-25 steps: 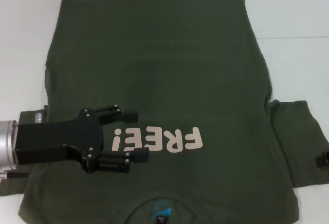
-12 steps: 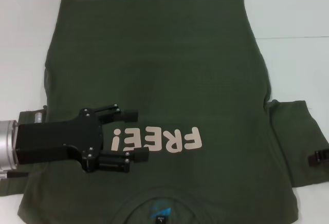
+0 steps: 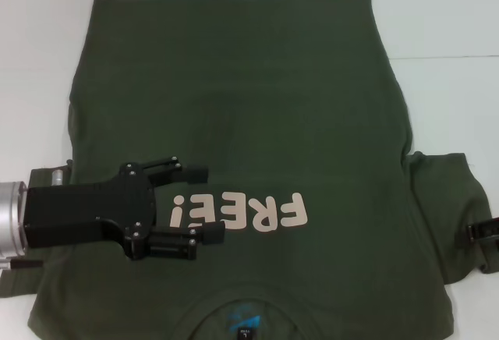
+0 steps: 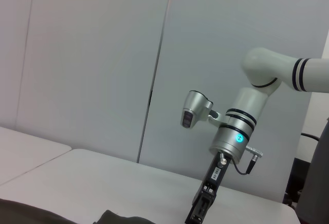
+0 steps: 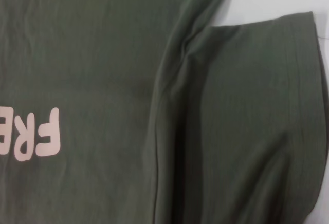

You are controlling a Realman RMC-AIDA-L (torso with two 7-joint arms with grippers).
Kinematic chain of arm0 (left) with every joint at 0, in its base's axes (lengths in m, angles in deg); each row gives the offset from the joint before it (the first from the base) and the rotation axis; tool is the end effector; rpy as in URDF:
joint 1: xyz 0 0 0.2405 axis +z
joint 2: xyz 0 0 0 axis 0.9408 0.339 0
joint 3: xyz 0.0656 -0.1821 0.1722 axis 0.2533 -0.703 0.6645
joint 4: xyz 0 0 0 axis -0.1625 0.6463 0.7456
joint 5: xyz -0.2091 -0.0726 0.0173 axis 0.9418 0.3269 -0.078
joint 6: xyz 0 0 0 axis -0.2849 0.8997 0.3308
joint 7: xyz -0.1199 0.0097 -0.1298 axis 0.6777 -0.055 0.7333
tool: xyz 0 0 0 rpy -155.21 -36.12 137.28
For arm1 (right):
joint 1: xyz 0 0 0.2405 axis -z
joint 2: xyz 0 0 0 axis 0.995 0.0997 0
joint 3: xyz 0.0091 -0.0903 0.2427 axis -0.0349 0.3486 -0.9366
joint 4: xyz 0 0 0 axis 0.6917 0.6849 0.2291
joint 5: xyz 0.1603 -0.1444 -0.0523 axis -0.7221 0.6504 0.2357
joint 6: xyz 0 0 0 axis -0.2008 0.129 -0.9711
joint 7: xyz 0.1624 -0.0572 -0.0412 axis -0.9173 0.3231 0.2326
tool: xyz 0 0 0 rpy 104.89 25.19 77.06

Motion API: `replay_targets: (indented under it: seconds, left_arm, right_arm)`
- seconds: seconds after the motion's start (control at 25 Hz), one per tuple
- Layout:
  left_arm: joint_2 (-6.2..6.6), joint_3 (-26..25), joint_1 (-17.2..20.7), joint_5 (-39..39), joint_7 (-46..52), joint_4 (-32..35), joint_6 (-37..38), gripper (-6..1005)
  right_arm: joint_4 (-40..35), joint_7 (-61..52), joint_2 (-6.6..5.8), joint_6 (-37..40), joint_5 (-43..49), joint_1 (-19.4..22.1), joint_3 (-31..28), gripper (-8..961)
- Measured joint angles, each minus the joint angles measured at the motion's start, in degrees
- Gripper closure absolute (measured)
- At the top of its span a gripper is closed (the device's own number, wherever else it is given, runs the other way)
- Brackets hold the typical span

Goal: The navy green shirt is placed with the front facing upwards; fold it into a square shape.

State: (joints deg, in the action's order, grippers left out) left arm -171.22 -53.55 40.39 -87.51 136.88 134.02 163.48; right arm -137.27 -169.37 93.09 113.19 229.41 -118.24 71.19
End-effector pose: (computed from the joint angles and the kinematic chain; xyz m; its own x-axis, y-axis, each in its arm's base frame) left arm -0.2206 0.3161 -0.0113 0.7719 0.2229 0.5954 0.2877 -0.9576 -0.0144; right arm 0.3500 0.3491 0.0437 0.1407 -0.9711 -0.1929 -0.9615 -0.0876 -0.2604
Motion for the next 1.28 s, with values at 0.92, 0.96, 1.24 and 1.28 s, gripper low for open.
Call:
replay_targets:
  seconds: [0.92,0.96,1.24,1.28]
  left_arm:
    - [0.00,-0.1,-0.1,0.1,-0.9,-0.7,-1.6,66]
    - [0.00,-0.1,-0.1,0.1,-0.9,-0.7,-1.6,67]
    - [0.00,-0.1,-0.2,0.5,-0.9,-0.7,-1.8,67]
    - [0.00,-0.1,-0.2,0.5,-1.0,-0.7,-1.9,67]
  right_arm:
    - [1.0,-1.6,-0.31,-0.3,0.5,-0.8,4.8,554]
    - [1.0,-1.7,-0.28,-0.4,0.5,-0.9,5.3,592]
    - [0.9,-1.9,-0.42,-0.6,0.5,-1.4,6.0,849]
    - [0.9,-1.9,-0.42,-0.6,0.5,-1.4,6.2,885]
